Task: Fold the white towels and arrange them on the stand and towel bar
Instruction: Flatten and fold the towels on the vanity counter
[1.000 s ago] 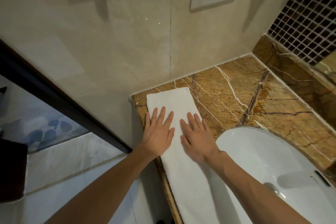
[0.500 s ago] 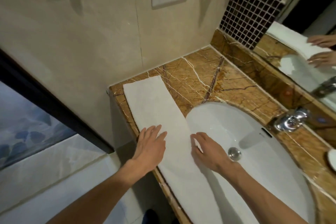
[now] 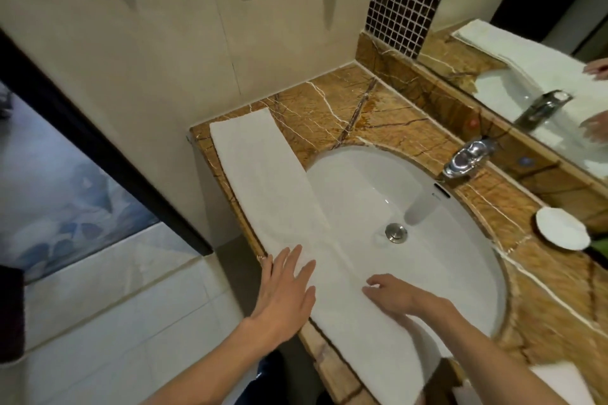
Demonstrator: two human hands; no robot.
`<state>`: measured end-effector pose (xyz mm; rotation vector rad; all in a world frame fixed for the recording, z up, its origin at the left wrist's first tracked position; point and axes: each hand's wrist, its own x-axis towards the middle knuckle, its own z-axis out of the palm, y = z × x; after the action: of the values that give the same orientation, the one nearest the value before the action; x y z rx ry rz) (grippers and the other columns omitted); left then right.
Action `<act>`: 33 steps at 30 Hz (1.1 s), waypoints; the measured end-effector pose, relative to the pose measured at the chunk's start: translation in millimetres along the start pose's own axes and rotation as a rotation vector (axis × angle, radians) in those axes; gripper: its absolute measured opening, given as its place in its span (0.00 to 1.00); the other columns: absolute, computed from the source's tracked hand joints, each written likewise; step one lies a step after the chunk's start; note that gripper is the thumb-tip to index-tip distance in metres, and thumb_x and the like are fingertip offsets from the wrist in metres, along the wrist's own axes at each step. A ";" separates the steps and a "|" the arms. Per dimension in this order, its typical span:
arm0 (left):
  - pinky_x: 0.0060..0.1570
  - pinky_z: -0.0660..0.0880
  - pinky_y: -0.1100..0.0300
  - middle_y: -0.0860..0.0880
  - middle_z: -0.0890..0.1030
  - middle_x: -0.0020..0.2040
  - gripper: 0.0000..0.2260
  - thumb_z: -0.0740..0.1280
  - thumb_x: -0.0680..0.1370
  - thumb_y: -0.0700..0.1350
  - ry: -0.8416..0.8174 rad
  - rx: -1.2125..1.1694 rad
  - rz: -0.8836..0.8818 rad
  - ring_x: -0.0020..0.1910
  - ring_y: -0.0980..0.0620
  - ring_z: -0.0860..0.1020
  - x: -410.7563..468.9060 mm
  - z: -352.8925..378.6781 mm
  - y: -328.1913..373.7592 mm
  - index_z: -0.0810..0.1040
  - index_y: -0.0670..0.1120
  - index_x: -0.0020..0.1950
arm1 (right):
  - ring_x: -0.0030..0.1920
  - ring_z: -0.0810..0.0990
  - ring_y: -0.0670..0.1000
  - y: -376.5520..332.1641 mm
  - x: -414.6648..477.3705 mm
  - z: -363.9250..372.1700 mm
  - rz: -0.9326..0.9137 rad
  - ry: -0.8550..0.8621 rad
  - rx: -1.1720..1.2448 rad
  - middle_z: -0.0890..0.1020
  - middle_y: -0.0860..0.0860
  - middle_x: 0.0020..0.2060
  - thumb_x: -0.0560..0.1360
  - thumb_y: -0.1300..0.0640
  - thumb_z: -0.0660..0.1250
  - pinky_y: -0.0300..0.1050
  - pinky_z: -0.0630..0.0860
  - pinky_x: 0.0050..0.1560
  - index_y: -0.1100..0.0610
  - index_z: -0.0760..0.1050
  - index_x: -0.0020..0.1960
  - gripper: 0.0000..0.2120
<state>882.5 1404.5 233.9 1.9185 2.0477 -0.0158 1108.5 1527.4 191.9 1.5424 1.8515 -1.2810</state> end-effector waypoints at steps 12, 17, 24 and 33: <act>0.72 0.41 0.49 0.46 0.44 0.79 0.27 0.50 0.80 0.60 -0.038 -0.095 -0.043 0.76 0.47 0.43 -47.0 31.8 50.3 0.50 0.54 0.78 | 0.42 0.82 0.45 35.3 -8.4 19.3 0.019 0.010 0.257 0.82 0.45 0.42 0.77 0.39 0.57 0.36 0.72 0.38 0.53 0.76 0.44 0.19; 0.73 0.42 0.46 0.46 0.42 0.79 0.27 0.49 0.80 0.60 -0.063 -0.020 -0.056 0.76 0.45 0.42 -50.2 34.0 51.5 0.46 0.55 0.78 | 0.41 0.79 0.43 33.8 -9.1 27.5 0.037 0.043 0.259 0.78 0.44 0.42 0.78 0.39 0.57 0.34 0.68 0.35 0.52 0.72 0.45 0.17; 0.73 0.44 0.44 0.46 0.43 0.79 0.28 0.48 0.80 0.61 -0.061 0.041 -0.021 0.76 0.45 0.43 -50.2 38.3 41.9 0.46 0.55 0.78 | 0.47 0.75 0.43 33.9 -2.5 36.0 -0.018 0.074 0.204 0.75 0.45 0.49 0.79 0.41 0.56 0.42 0.69 0.46 0.51 0.70 0.54 0.15; 0.72 0.46 0.45 0.47 0.44 0.79 0.28 0.47 0.79 0.61 -0.031 0.063 -0.020 0.76 0.46 0.44 -49.8 43.5 38.8 0.47 0.55 0.78 | 0.46 0.82 0.49 27.4 -16.6 35.3 -0.027 0.045 0.330 0.83 0.49 0.46 0.78 0.42 0.61 0.43 0.77 0.51 0.56 0.79 0.48 0.18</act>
<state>932.1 1349.7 213.6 1.9224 2.0695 -0.1148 1130.5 1487.8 176.9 1.7258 1.7582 -1.6424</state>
